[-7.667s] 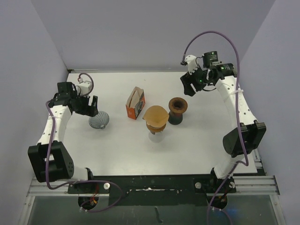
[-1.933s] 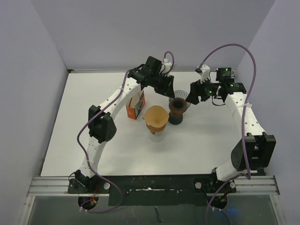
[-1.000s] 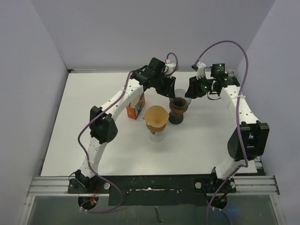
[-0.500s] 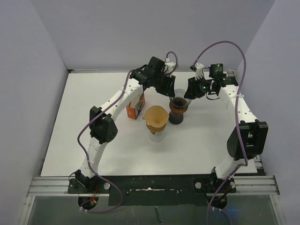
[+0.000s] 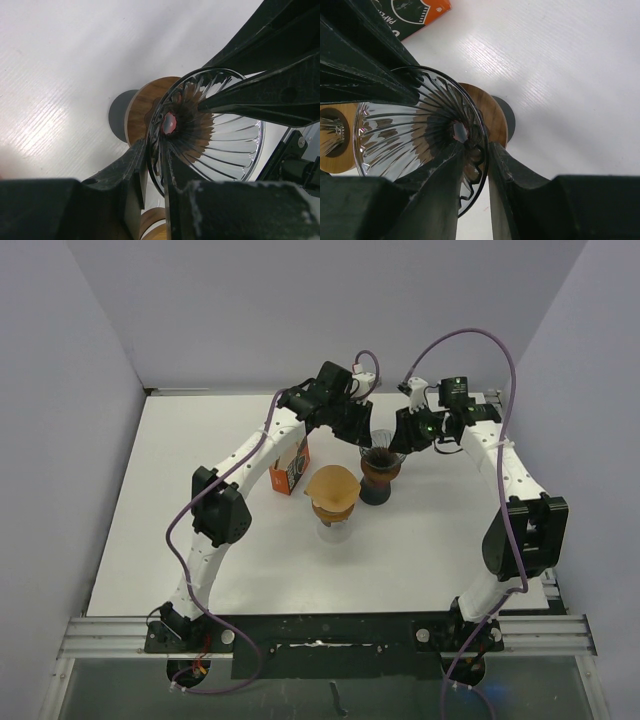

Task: Place the coffee filter in the dripper
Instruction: Place the coffee dripper in the dripper holder.

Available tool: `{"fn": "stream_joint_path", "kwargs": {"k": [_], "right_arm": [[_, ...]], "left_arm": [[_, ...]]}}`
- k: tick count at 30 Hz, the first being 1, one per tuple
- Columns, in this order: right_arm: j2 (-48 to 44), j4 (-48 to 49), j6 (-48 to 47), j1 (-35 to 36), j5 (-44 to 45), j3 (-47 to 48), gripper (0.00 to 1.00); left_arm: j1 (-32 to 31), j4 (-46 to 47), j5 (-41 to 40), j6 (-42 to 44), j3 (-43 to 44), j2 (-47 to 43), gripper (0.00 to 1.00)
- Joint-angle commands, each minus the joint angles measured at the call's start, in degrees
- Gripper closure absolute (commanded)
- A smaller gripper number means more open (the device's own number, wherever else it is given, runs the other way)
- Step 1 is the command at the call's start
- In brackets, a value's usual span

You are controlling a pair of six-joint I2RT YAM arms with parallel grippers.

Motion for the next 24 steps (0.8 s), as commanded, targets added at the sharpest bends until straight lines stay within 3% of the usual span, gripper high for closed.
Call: {"fn": "stream_joint_path", "kwargs": {"k": [1, 24], "right_arm": [[-0.3, 1.4, -1.0, 0.2, 1.8, 1.0, 0.75], [1.2, 1.3, -1.1, 0.3, 3.9, 0.1, 0.77]], "left_arm": [[-0.3, 0.8, 1.0, 1.6, 1.3, 0.6, 0.91], [-0.8, 0.7, 0.4, 1.2, -0.9, 2.1, 0.96]]}}
